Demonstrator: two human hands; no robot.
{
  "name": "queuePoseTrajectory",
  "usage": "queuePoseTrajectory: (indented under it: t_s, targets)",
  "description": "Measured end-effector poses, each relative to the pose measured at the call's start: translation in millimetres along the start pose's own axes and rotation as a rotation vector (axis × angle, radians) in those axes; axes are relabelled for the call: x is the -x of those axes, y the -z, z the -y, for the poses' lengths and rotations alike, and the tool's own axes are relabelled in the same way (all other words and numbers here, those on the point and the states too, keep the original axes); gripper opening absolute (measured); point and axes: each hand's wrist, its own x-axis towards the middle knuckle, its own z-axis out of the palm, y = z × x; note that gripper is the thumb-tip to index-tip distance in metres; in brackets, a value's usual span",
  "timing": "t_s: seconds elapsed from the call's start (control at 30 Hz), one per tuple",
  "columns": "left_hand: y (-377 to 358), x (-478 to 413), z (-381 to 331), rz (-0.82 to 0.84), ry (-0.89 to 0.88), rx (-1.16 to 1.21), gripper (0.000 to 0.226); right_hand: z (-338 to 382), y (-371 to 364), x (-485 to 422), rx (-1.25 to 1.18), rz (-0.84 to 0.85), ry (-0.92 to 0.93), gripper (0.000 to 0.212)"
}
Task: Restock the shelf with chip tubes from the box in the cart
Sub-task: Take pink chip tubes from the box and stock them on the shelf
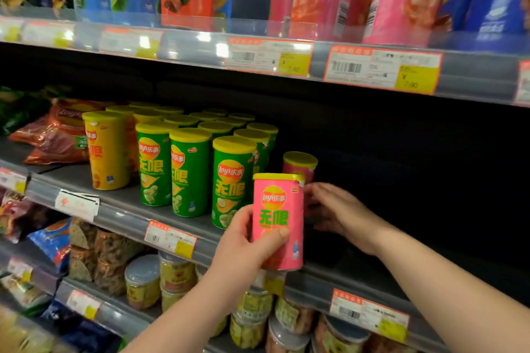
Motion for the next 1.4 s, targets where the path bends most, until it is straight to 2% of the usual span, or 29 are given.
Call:
queuePoseTrajectory:
  t_s: [0.03,0.1,0.2,0.27,0.37,0.43,0.47,0.57,0.8,1.03,1.4]
  targets:
    - [-7,-4,1,0.01,-0.016,-0.014,0.059,0,1,9,-0.008,0.087,-0.019,0.039]
    - [-20,-13,2,0.019,-0.057,-0.081,0.068,-1,2,19,0.024,0.151,-0.024,0.044]
    - [-30,-23,3,0.062,-0.117,-0.263,0.082,-4,8,23,0.057,0.06,0.006,0.062]
    - [-29,-25,3,0.084,-0.208,-0.517,0.088,-8,20,19,0.037,-0.029,0.013,0.071]
    - [-18,-26,15,0.115,-0.268,-1.054,0.096,-16,43,6,-0.008,-0.197,0.019,0.057]
    - [-11,-26,28,0.16,-0.379,-1.38,0.087,-24,54,-4,0.085,-0.309,-0.012,0.058]
    - [-9,-27,35,0.16,-0.48,-1.468,0.078,-28,58,-9,0.144,-0.351,-0.038,0.061]
    - [-3,-29,52,0.08,-0.665,-1.52,0.056,-38,63,-22,0.207,-0.356,-0.079,0.068]
    - [-2,-33,56,0.028,-0.748,-1.537,0.053,-46,61,-46,0.249,-0.324,-0.086,0.07]
    - [0,-34,58,0.075,-0.684,-1.562,0.059,-44,67,-46,0.317,-0.203,-0.129,0.071]
    - [0,-31,50,0.126,-0.615,-1.604,0.072,-42,58,-28,0.399,-0.26,-0.159,0.066]
